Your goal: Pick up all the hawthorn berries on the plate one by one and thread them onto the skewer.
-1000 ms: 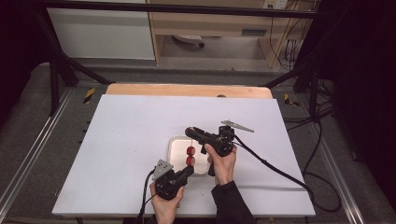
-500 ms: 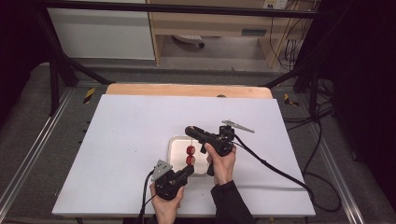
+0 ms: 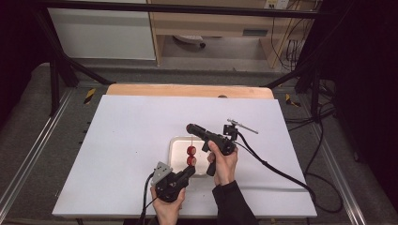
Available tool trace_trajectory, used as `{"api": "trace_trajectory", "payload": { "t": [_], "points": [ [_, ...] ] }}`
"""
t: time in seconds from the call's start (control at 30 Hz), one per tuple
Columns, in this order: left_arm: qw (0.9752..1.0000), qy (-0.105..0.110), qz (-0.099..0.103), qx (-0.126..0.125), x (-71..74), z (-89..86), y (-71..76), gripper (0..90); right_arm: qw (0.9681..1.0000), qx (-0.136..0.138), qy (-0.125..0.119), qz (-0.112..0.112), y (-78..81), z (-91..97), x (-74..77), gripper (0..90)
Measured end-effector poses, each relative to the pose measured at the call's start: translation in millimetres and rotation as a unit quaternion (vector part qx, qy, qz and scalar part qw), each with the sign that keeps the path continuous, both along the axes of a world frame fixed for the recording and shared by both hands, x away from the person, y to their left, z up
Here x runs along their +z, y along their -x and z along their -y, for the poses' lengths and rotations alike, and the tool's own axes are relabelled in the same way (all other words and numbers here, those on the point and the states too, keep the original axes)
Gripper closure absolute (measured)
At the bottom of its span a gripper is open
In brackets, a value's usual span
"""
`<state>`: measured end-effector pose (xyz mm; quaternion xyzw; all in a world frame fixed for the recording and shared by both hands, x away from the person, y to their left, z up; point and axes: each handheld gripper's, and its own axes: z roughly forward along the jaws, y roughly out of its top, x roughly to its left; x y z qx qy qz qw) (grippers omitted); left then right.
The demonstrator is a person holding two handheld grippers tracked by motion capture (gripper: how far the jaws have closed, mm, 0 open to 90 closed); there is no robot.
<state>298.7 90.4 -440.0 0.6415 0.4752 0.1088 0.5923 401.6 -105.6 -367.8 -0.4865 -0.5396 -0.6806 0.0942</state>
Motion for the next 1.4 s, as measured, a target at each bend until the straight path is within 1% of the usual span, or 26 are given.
{"api": "trace_trajectory", "payload": {
  "t": [0.13, 0.17, 0.23, 0.33, 0.5, 0.67, 0.8, 1.03, 1.2, 1.3, 1.4],
  "points": [
    [1.0000, 0.009, 0.001, 0.003, 2.8, -2.4, -1.0, 87.7, 0.9998, 0.001, -0.021, -0.006, -0.4, 0.7, 1.6, 59.4],
    [0.9999, 0.013, 0.001, 0.003, 3.7, -2.4, -1.1, 87.7, 0.9997, 0.000, -0.022, -0.005, -0.2, 1.1, 2.1, 59.3],
    [0.9999, 0.012, 0.005, 0.002, 6.8, -1.8, -1.3, 87.7, 0.9996, -0.002, -0.028, -0.005, -0.1, 1.4, 2.8, 59.4],
    [0.9999, 0.014, 0.008, 0.001, 10.2, 0.4, -1.9, 87.7, 0.9993, -0.001, -0.036, -0.009, 1.0, 1.9, 4.2, 59.4],
    [0.9999, 0.011, 0.009, -0.003, 12.1, 4.1, -3.6, 87.7, 0.9992, -0.001, -0.039, -0.006, 1.5, 2.7, 5.1, 59.3],
    [0.9999, 0.009, 0.005, -0.004, 11.0, 6.0, -4.8, 87.7, 0.9991, -0.001, -0.041, -0.005, 1.5, 2.3, 4.6, 59.4],
    [0.9999, 0.010, 0.009, -0.002, 11.7, 5.1, -4.8, 87.7, 0.9991, 0.000, -0.041, -0.008, 1.7, 2.0, 4.3, 59.3],
    [0.9998, 0.013, 0.012, 0.003, 11.8, 3.4, -3.5, 87.7, 0.9992, 0.000, -0.041, -0.004, 1.9, 2.8, 4.9, 59.4],
    [0.9998, 0.014, 0.017, 0.001, 12.0, 4.2, -2.6, 87.7, 0.9992, -0.001, -0.041, -0.003, 1.6, 2.7, 4.7, 59.4],
    [0.9997, 0.010, 0.022, 0.002, 12.1, 5.1, -1.7, 87.7, 0.9990, -0.001, -0.044, -0.004, 1.6, 2.2, 4.3, 59.4],
    [0.9999, 0.012, 0.012, 0.000, 11.6, 4.6, -4.2, 87.7, 0.9990, 0.002, -0.045, -0.005, 2.1, 2.2, 4.4, 59.4]
  ]
}}
